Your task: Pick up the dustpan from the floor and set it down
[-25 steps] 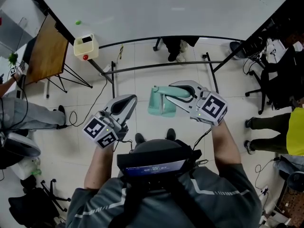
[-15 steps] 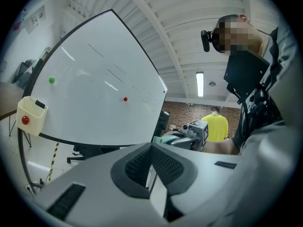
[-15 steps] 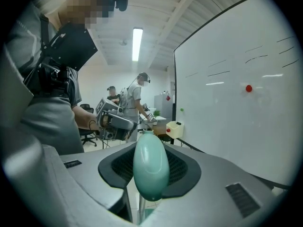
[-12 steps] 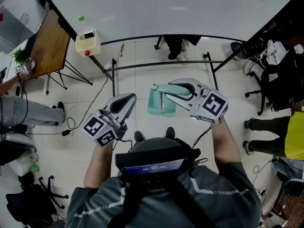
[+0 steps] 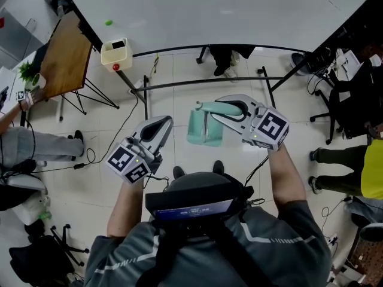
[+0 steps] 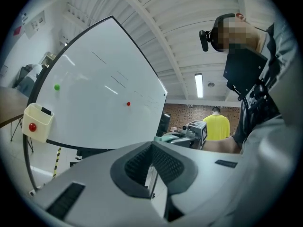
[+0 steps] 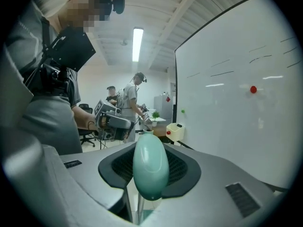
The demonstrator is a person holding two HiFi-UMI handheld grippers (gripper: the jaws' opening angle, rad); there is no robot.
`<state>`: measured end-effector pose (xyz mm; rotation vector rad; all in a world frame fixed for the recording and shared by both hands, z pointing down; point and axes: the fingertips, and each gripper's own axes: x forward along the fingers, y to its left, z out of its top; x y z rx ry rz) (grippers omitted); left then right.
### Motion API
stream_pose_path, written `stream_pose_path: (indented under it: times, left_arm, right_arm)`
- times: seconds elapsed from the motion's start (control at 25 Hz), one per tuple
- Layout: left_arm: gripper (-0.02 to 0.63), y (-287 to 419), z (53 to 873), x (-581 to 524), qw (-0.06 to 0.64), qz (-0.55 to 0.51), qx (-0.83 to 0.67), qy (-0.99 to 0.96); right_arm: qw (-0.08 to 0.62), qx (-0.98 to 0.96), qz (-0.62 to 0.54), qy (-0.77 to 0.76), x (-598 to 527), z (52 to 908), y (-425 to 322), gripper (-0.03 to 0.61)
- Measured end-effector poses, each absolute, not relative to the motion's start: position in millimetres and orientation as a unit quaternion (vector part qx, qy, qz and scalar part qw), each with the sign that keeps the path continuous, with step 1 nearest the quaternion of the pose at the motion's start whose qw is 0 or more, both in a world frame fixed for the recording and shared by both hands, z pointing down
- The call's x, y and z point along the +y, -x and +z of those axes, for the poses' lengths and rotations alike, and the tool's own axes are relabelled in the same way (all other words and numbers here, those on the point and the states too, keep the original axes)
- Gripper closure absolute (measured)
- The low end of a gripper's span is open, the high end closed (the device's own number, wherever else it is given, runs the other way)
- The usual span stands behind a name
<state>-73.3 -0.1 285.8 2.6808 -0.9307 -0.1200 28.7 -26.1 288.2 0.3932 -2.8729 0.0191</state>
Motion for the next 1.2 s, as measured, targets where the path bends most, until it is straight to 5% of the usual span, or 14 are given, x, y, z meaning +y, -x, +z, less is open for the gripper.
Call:
stream_pose_path:
  times: [0.48, 1.2]
  left_arm:
    - [0.588, 129, 320, -37, 0.146, -0.028, -0.336, -0.930]
    - [0.586, 102, 407, -189, 0.205, -0.047, -0.465, -0.860]
  right_arm:
    - [0.125, -0.982, 0.009, -0.138, -90, 318, 18, 0.436]
    - [0.140, -0.990, -0.004, -0.011, -227, 427, 34, 0.440]
